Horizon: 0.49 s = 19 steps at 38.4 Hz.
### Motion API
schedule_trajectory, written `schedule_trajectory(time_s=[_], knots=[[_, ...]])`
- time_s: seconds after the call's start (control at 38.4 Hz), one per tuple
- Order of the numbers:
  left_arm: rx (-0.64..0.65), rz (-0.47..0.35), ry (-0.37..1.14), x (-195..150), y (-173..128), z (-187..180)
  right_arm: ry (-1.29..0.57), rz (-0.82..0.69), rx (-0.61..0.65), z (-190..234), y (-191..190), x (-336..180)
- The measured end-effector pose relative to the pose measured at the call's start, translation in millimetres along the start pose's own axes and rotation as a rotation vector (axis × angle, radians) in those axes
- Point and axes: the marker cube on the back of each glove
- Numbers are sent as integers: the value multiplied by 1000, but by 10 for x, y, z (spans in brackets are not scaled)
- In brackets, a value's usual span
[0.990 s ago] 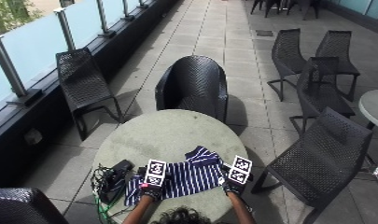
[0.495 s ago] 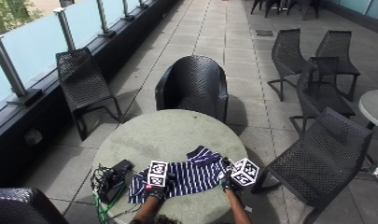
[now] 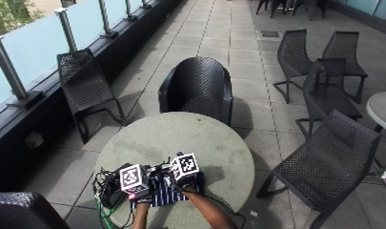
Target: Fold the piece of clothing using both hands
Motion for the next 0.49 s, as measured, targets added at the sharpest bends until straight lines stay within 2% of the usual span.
schedule_trajectory(time_s=[0.08, 0.18, 0.26, 0.34, 0.42, 0.49], knots=[[-3, -67, 46, -198, 7, -77, -129, -49, -96, 212, 43, -389], [-13, -116, 75, -420, 35, -81, -299, -88, -204, 512, 156, -742], [-29, -132, 107, -536, 64, -21, -377, -100, -299, 661, 267, -846], [-47, -129, 150, -592, 62, 96, -499, -112, -389, 606, 375, -933], [-58, -123, 170, -557, 70, 125, -804, -94, -460, 458, 422, -978], [-61, -117, 194, -530, 54, 157, -1200, -59, -462, -92, 439, -959]])
